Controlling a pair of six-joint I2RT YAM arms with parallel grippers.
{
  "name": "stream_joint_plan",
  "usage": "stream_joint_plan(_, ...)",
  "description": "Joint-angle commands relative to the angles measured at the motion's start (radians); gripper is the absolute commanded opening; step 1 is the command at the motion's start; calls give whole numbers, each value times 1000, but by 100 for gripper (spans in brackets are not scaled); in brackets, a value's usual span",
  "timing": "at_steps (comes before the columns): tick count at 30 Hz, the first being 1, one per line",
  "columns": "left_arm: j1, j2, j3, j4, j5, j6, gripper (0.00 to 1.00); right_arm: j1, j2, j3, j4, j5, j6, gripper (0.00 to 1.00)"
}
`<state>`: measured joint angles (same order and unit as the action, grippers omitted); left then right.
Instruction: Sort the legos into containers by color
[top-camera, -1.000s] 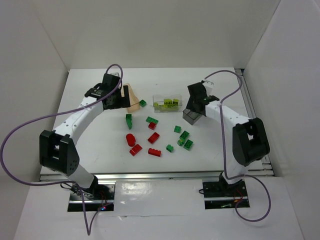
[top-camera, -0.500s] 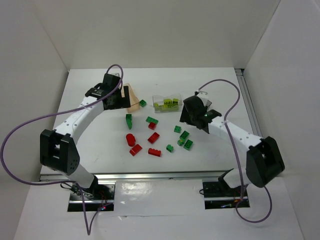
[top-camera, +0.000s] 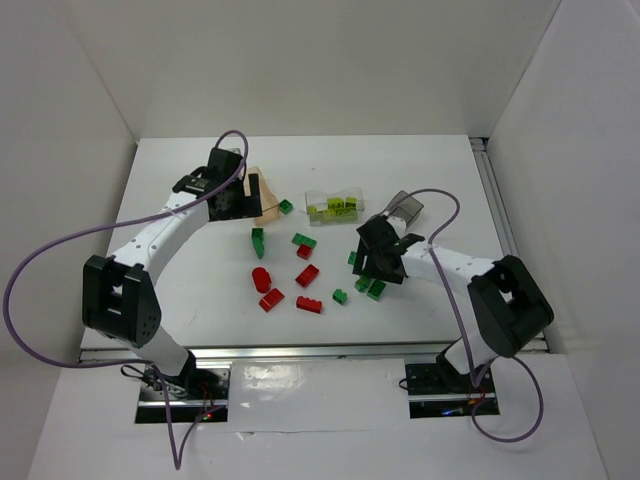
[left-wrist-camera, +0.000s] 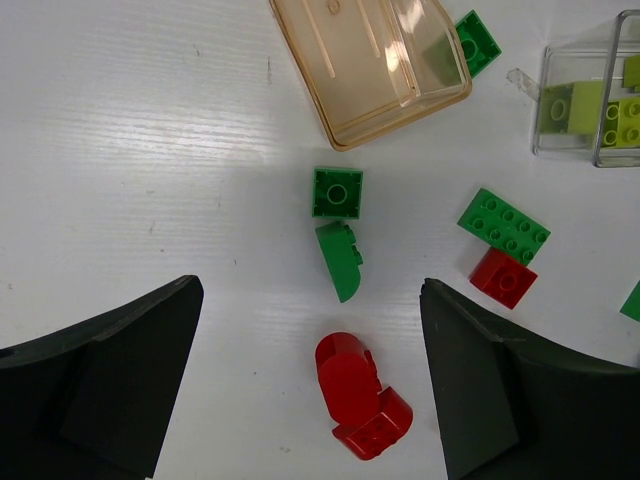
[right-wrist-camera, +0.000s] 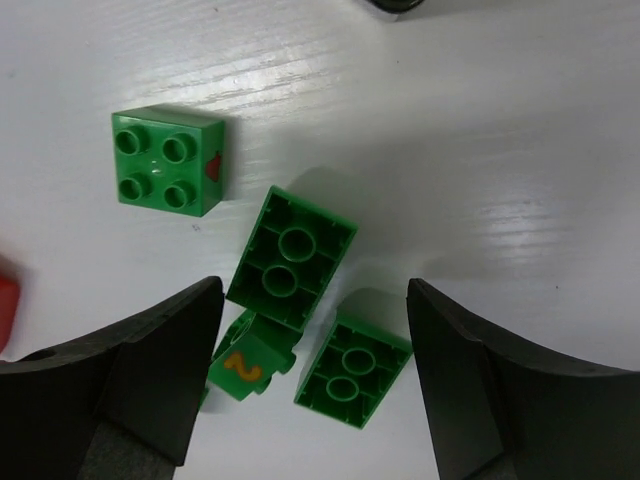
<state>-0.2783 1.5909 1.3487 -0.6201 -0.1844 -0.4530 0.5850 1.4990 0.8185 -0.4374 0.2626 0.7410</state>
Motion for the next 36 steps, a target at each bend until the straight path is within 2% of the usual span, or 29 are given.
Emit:
stream_joint_plan(1,1,-6,30,10,-1,-18,99,3,30,34,72,-5,-28,80)
stream_joint_plan(4,1,-6,21,10,-1,-18,99,3,64,47,85,-5,-38,75)
stream_joint_plan(13,1,3,21,10,-1,-18,99,3,67,103,69,44,-58,35)
stream_joint_plan(18,1,3,30,10,-1,-18,99,12,-26,172,3,134,-71,34)
stream_joint_plan(21,1,12,30,10,-1,-18,99,-23,-62,199,3,167,-115,34)
stream_joint_plan(24,1,21,30,10,8,-18,99,-97,-31,231,31,167,-161,34)
stream_joint_plan(31,1,11,40,10,17,-18,99,-215,141,367,101,158,-218,39)
stream_joint_plan(32,1,11,40,10,7,-18,99,-227,153,367,112,146,-227,45)
stream_joint_plan(33,1,11,40,10,-3,-18,99,-228,164,387,112,145,-236,71)
stream_joint_plan(34,1,11,40,0,-3,-18,99,-228,173,413,102,145,-236,79)
stream_joint_plan(36,1,1,40,0,-3,-18,99,-217,173,413,91,145,-236,82)
